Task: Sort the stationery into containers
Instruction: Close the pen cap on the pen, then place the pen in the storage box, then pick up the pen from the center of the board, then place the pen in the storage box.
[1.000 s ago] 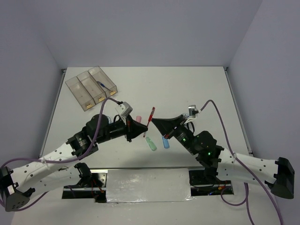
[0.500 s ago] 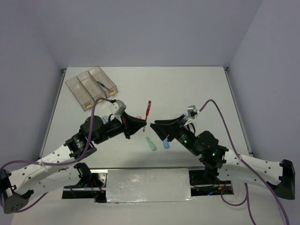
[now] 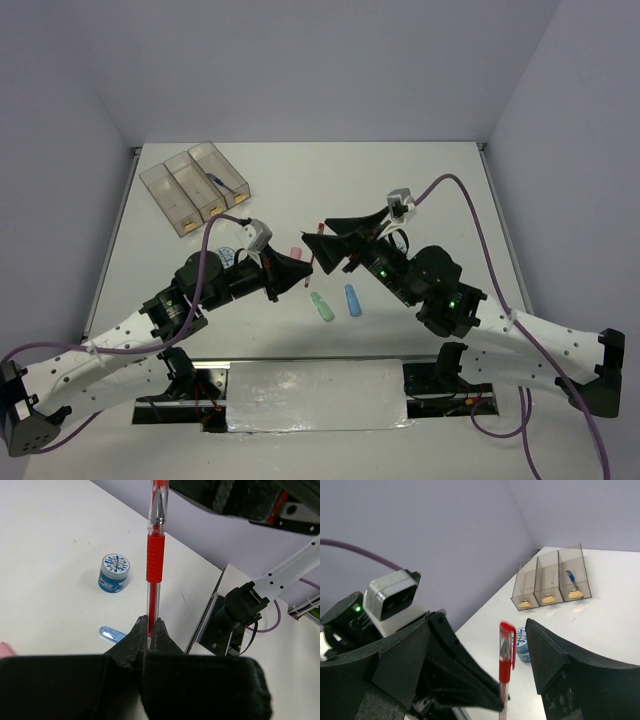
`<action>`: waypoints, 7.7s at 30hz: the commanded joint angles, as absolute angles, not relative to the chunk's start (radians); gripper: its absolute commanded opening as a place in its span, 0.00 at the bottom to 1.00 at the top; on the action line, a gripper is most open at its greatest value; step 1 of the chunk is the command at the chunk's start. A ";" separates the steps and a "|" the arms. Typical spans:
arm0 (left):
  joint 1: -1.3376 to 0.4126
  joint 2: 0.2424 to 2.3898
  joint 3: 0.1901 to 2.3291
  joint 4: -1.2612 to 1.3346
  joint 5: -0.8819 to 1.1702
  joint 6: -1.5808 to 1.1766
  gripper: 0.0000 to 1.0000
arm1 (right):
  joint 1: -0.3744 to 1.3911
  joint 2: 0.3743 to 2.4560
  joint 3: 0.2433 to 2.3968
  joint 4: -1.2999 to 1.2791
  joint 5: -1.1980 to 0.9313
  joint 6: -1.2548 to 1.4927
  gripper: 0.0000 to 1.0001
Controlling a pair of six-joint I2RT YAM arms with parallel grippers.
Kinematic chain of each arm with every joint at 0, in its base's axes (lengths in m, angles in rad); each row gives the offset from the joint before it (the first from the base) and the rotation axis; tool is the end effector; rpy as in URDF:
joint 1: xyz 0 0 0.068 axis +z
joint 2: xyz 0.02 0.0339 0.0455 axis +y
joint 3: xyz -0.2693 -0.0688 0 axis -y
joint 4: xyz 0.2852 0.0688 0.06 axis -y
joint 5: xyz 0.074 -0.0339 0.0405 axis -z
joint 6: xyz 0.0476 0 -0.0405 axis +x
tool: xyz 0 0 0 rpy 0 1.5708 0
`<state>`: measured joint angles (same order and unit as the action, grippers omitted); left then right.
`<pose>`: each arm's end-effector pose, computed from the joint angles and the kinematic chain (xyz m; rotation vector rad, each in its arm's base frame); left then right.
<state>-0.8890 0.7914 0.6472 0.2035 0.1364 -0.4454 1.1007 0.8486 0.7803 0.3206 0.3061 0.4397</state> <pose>0.1478 -0.1924 0.3306 0.4725 1.5598 -1.1546 0.1243 0.2130 0.3858 -0.1892 1.4033 1.0941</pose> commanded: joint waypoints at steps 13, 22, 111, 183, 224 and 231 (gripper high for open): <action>-0.890 0.764 0.650 0.242 0.144 -0.414 0.00 | 1.019 0.943 0.897 0.224 0.143 0.388 0.56; -0.891 0.772 0.663 0.226 0.147 -0.410 0.00 | 1.017 0.936 0.893 0.230 0.130 0.382 0.62; -0.775 0.772 0.664 0.261 0.094 -0.393 0.00 | 0.810 0.945 0.879 0.204 -0.051 0.445 0.86; -0.675 1.625 1.260 -0.469 -0.285 -0.575 0.99 | 0.710 0.548 0.850 -0.347 -0.091 0.403 0.91; -0.260 1.693 1.495 -0.563 -0.334 -0.664 0.00 | 0.709 0.446 0.695 -0.327 -0.213 0.384 1.00; -0.035 1.940 1.771 -0.598 -0.322 -0.677 0.00 | 0.709 0.469 0.670 -0.288 -0.279 0.385 1.00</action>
